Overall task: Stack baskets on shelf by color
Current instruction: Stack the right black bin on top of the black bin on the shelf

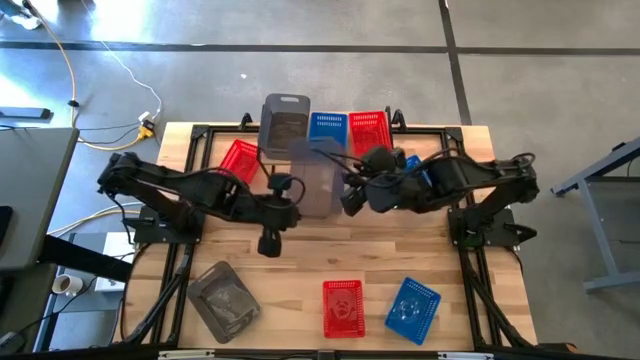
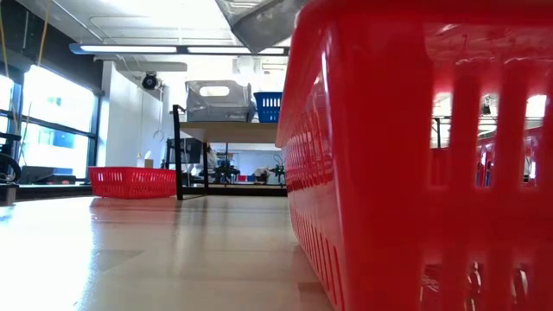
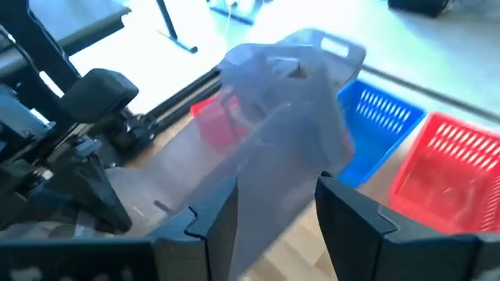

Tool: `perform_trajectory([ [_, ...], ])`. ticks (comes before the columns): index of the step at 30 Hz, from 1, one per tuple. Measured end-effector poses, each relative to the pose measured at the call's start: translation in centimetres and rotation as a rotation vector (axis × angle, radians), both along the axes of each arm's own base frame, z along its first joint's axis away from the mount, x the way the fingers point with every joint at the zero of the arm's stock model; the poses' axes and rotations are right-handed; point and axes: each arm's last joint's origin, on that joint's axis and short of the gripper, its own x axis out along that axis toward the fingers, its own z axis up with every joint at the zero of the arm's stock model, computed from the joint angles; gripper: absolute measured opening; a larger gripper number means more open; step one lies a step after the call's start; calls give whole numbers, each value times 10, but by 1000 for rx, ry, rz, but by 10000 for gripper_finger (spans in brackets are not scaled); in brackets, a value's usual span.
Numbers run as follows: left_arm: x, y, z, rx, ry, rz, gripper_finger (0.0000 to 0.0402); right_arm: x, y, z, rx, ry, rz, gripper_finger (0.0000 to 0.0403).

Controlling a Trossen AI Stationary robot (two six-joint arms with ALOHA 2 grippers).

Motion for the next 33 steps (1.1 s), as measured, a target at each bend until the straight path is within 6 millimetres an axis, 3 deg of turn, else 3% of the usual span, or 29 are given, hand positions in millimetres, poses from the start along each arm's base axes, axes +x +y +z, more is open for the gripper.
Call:
perform_trajectory([
  [8, -30, 24, 18, 56, 15, 58, 1, -5, -4, 14, -74, 13, 23, 156],
  [16, -57, 61, 31, 164, 73, 79, 0, -8, -13, 10, -78, 71, -9, 156],
  [25, -75, 103, 44, 246, 153, 81, 0, -8, -30, 7, -78, 119, -53, 156],
  [33, -91, 141, 47, 169, 161, 72, 0, -7, -48, 7, -79, 144, -84, 156],
])
